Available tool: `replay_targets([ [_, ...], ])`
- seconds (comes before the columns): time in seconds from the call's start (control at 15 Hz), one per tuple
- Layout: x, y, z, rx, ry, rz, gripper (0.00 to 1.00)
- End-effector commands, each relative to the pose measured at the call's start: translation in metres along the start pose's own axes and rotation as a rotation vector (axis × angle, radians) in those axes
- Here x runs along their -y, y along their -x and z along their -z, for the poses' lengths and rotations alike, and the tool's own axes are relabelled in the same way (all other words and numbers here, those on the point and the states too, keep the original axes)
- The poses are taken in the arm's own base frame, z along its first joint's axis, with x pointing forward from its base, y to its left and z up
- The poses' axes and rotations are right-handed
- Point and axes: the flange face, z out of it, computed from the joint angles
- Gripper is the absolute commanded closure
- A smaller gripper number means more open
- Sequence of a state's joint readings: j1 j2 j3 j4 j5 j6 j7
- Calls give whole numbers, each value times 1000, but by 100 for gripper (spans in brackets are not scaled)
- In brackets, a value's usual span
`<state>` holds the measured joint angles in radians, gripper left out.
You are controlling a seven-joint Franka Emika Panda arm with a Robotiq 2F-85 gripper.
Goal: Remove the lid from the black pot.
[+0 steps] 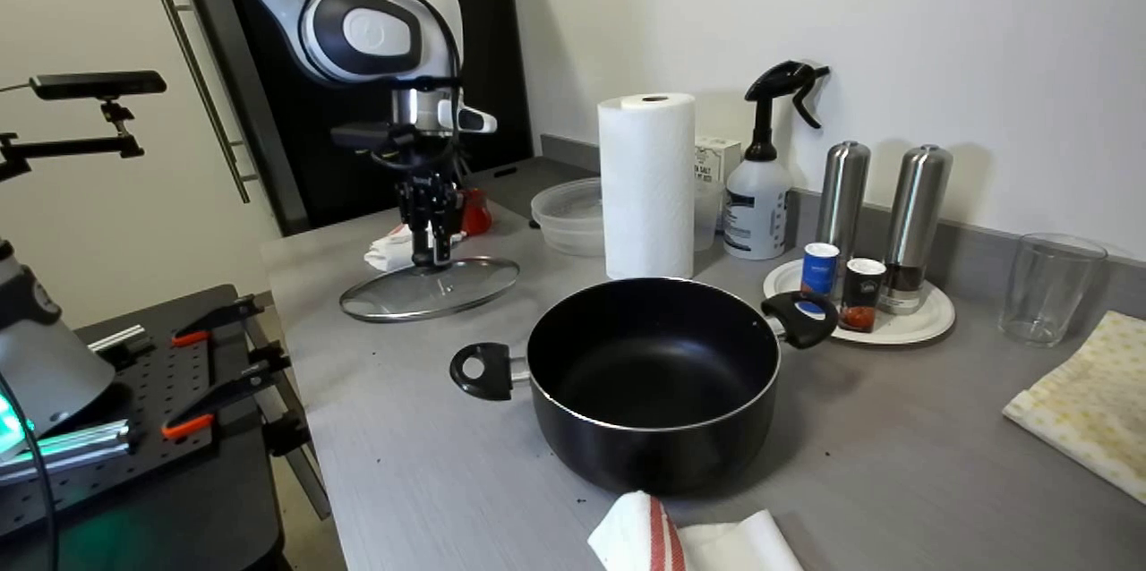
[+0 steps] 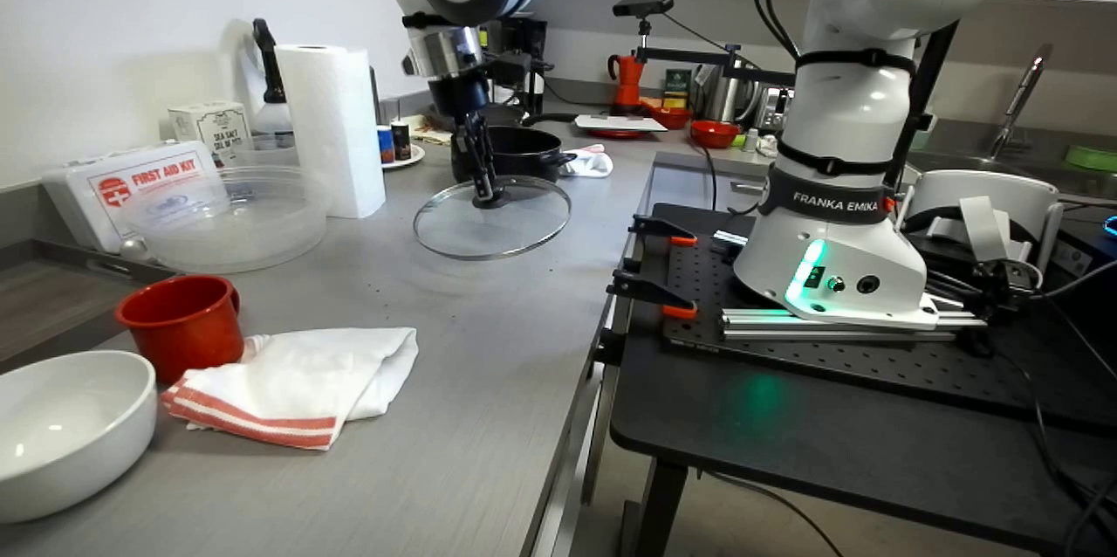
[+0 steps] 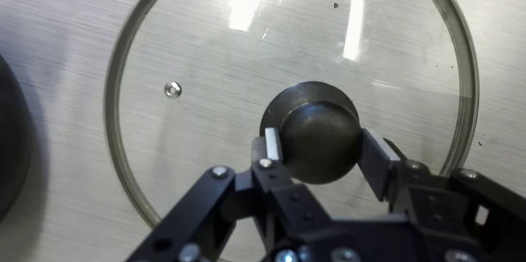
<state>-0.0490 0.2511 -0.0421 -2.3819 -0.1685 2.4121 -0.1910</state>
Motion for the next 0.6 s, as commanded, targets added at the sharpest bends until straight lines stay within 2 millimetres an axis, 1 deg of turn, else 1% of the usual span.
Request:
replay_targets([
  [0.0,-13,-2,-23,-6,-11,17,75],
  [0.2,-24,-1,-39,-13,-34,22,75],
  [0.53,-36,1,-55,-18,-52,31,75],
])
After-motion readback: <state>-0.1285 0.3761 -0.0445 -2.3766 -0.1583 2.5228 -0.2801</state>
